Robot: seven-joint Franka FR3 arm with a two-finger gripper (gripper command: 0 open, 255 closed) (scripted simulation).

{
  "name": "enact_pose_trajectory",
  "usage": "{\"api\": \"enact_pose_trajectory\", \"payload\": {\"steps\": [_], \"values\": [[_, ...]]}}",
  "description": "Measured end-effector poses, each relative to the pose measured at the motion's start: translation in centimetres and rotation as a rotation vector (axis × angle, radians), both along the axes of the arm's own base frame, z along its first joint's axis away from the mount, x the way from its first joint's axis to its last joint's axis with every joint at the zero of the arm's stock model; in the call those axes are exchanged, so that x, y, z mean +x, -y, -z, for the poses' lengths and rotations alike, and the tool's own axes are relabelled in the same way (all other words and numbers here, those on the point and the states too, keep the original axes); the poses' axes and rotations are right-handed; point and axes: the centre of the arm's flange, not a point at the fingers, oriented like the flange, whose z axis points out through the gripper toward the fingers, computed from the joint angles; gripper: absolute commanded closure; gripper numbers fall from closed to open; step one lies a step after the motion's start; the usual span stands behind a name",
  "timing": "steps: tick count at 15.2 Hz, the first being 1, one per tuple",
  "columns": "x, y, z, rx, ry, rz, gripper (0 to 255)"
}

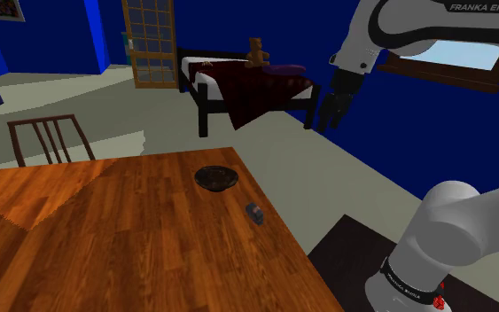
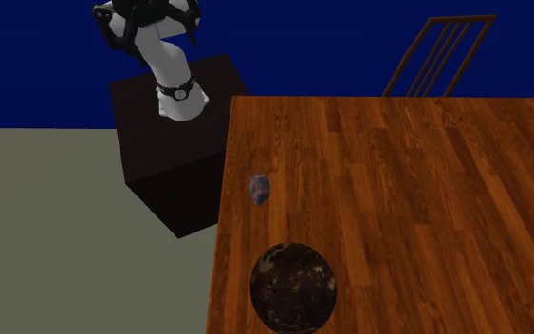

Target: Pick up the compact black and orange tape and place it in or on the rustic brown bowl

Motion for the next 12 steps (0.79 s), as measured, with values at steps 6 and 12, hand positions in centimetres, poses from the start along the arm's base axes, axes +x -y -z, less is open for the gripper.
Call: {"api": "enact_pose_trajectory", "payload": {"steps": [6,12], "values": [[1.9,-3.5,4.0,-0.052,-0.007,0.022,0],[5.0,-8.2,10.6,-0.130,-0.013,0.057,0]]}}
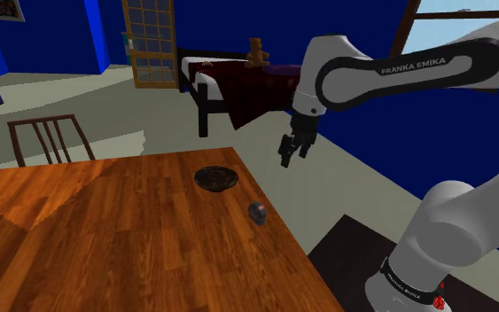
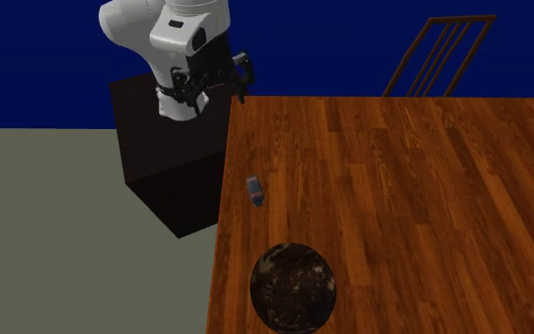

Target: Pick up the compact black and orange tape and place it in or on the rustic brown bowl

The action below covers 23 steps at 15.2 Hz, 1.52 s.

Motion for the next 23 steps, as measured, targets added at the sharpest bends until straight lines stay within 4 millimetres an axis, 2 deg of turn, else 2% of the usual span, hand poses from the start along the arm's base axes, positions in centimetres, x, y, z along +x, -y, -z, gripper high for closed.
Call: {"api": "enact_pose_trajectory", "payload": {"steps": [5,15,17,23], "values": [[2.5,-3.5,5.2,-0.066,-0.006,0.028,0],[8.1,-8.8,17.4,-0.194,-0.019,0.086,0],[8.5,-9.2,19.2,-0.210,-0.019,0.093,0],[8.8,-8.9,22.5,-0.215,-0.019,0.096,0]]}}
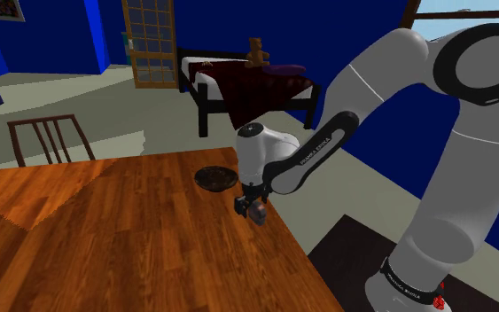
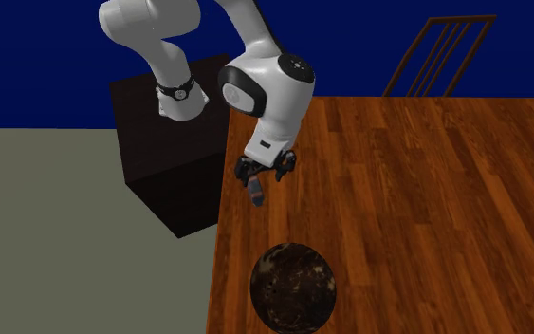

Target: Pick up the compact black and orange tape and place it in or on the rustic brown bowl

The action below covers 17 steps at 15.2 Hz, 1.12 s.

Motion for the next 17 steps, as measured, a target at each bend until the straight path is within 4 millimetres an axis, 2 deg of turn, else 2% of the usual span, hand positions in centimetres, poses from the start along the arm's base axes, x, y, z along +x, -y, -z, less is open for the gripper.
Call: {"api": "enact_pose_trajectory", "payload": {"steps": [7,8,17], "values": [[0.11,0.25,0.84,0.000,0.000,0.000,0],[0.11,0.25,0.84,0.000,0.000,0.000,255],[0.12,0.29,0.82,0.000,0.001,0.000,255]]}}
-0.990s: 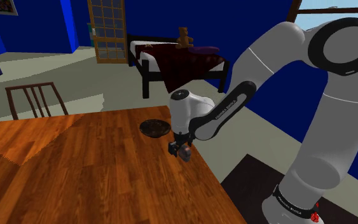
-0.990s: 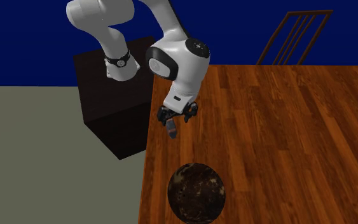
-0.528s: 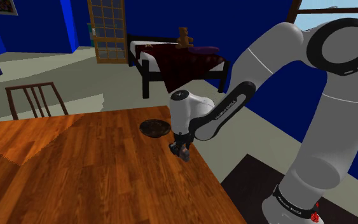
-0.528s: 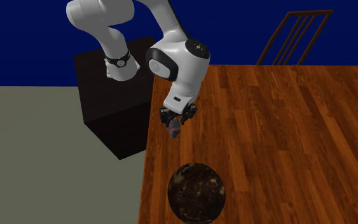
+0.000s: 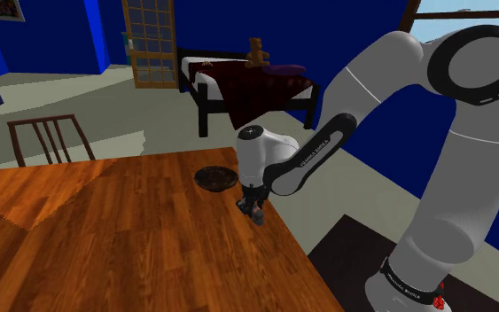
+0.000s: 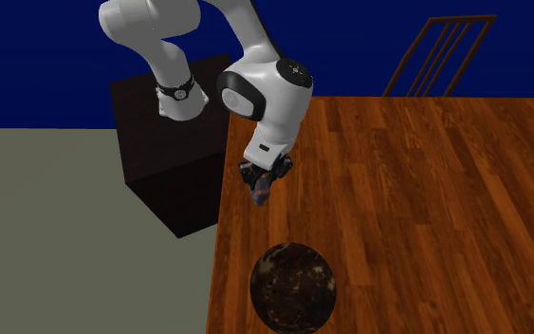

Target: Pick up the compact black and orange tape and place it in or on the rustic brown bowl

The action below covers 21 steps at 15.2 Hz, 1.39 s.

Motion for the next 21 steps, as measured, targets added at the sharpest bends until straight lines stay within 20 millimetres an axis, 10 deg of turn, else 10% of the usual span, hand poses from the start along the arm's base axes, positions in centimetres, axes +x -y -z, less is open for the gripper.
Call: {"api": "enact_pose_trajectory", "payload": {"steps": [21], "values": [[0.1,0.1,-9.9,0.000,0.000,0.000,255]]}}
